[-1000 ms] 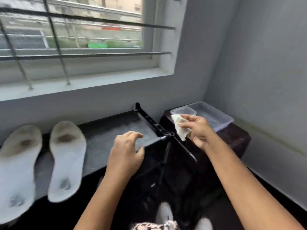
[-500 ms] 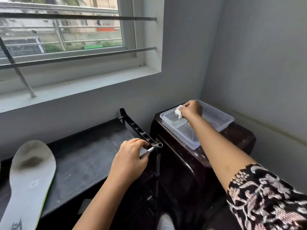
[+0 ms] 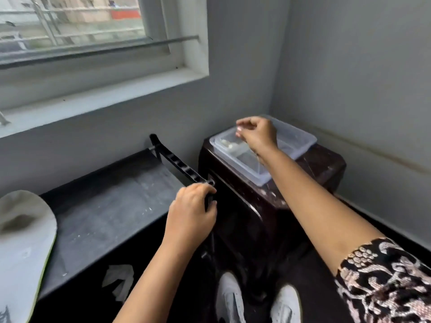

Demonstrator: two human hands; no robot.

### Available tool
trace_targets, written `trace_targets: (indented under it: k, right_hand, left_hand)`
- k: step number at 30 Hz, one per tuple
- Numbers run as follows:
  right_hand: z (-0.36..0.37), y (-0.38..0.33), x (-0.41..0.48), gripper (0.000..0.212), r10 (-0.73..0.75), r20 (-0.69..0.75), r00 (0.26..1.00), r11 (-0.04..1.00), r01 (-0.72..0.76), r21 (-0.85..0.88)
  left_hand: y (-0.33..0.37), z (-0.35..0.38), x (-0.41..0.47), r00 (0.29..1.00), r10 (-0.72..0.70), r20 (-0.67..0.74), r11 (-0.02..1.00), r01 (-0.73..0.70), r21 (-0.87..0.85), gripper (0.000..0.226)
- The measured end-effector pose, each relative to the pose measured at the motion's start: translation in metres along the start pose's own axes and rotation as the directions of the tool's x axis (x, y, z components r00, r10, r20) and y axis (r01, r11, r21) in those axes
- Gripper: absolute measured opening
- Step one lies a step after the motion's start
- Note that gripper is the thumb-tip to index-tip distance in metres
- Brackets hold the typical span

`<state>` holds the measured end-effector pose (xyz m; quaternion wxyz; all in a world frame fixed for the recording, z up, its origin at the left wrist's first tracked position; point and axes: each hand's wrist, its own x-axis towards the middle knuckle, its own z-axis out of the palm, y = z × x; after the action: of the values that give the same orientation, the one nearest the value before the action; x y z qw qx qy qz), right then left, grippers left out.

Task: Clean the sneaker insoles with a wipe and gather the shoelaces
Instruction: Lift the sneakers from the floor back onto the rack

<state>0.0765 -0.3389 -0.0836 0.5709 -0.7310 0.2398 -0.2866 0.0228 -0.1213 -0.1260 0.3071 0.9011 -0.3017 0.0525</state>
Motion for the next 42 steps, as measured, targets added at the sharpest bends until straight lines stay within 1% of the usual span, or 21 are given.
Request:
trace_targets:
  k: [2,4,6,7,8,10,12,14,15,18,20,22,23,25,27,30,33,36,38,40,42]
  right_hand:
    - [-0.021,-0.003,-0.046,0.017,-0.040,0.073,0.997,0.994,0.032,0.108]
    - [-0.042,0.003,-0.093,0.016,-0.066,0.157,0.985,0.991,0.046,0.124]
    - [-0.065,0.026,-0.136,0.015,-0.058,0.199,0.978,0.996,0.044,0.076]
    - [-0.076,0.042,-0.155,0.015,-0.045,0.186,0.981,0.998,0.039,0.039]
    - [-0.085,0.061,-0.171,0.015,-0.020,0.160,0.987,1.000,0.020,0.003]
    - [-0.097,0.105,-0.201,0.017,0.069,0.101,0.993,0.997,-0.063,-0.054]
    - [-0.107,0.156,-0.231,0.020,0.165,0.082,0.983,0.976,-0.151,-0.155]
    - [-0.112,0.214,-0.263,0.021,0.305,0.124,0.944,0.909,-0.250,-0.333]
    - [-0.114,0.246,-0.278,0.021,0.397,0.161,0.904,0.854,-0.300,-0.425]
    - [-0.113,0.330,-0.316,0.029,0.662,0.271,0.699,0.659,-0.370,-0.655]
    - [-0.109,0.362,-0.338,0.045,0.764,0.339,0.550,0.573,-0.335,-0.748]
    - [-0.101,0.378,-0.354,0.056,0.799,0.411,0.439,0.545,-0.241,-0.803]
    - [-0.095,0.383,-0.362,0.055,0.808,0.437,0.395,0.537,-0.189,-0.822]
    - [-0.081,0.390,-0.376,0.044,0.834,0.444,0.328,0.506,-0.133,-0.852]
    - [-0.067,0.397,-0.391,0.045,0.877,0.404,0.260,0.446,-0.126,-0.886]
    - [-0.058,0.403,-0.403,0.051,0.867,0.425,0.261,0.440,0.001,-0.898]
    - [-0.055,0.411,-0.405,0.048,0.879,0.402,0.256,0.421,-0.022,-0.907]
    - [-0.052,0.414,-0.398,0.047,0.909,0.369,0.195,0.381,-0.024,-0.924]
    - [-0.051,0.411,-0.392,0.042,0.908,0.377,0.183,0.384,-0.004,-0.923]
    - [-0.051,0.408,-0.386,0.038,0.898,0.386,0.214,0.396,-0.004,-0.918]
    - [-0.053,0.404,-0.381,0.037,0.883,0.381,0.275,0.406,-0.038,-0.913]
  left_hand:
    - [0.010,0.014,-0.007,1.000,-0.002,0.024,1.000,0.003,-0.009,0.026]
    - [0.023,0.035,-0.017,0.995,-0.057,0.085,0.997,0.060,-0.040,0.028]
    - [0.038,0.067,-0.030,0.964,-0.169,0.203,0.979,0.189,-0.079,0.030]
    - [0.042,0.088,-0.037,0.928,-0.244,0.282,0.955,0.280,-0.094,0.030]
    - [0.045,0.112,-0.044,0.869,-0.328,0.370,0.915,0.389,-0.102,0.030]
    - [0.045,0.158,-0.064,0.700,-0.479,0.529,0.808,0.587,-0.046,0.027]
    - [0.042,0.201,-0.094,0.546,-0.559,0.623,0.747,0.658,0.094,0.029]
    - [0.040,0.233,-0.128,0.457,-0.601,0.656,0.724,0.659,0.204,0.034]
    - [0.040,0.244,-0.144,0.421,-0.609,0.673,0.717,0.655,0.239,0.035]
    - [0.027,0.268,-0.183,0.344,-0.593,0.728,0.744,0.580,0.332,0.039]
    - [0.009,0.279,-0.205,0.288,-0.559,0.778,0.787,0.479,0.389,0.046]
    - [-0.007,0.287,-0.223,0.217,-0.530,0.820,0.829,0.338,0.446,0.049]
    - [-0.013,0.289,-0.228,0.171,-0.519,0.838,0.843,0.264,0.468,0.050]
    - [-0.021,0.292,-0.235,0.101,-0.507,0.856,0.857,0.168,0.488,0.055]
    - [-0.033,0.295,-0.239,0.048,-0.523,0.851,0.848,0.129,0.514,0.056]
    - [-0.051,0.300,-0.246,-0.043,-0.524,0.851,0.845,0.101,0.526,0.056]
    - [-0.057,0.307,-0.244,-0.040,-0.491,0.870,0.860,0.138,0.491,0.056]
    - [-0.059,0.314,-0.244,-0.020,-0.474,0.880,0.867,0.166,0.471,0.058]
    - [-0.059,0.319,-0.245,-0.025,-0.476,0.879,0.863,0.179,0.473,0.058]
    - [-0.056,0.324,-0.245,-0.017,-0.476,0.879,0.857,0.213,0.469,0.054]
    - [-0.051,0.325,-0.241,0.033,-0.476,0.879,0.842,0.306,0.444,0.050]
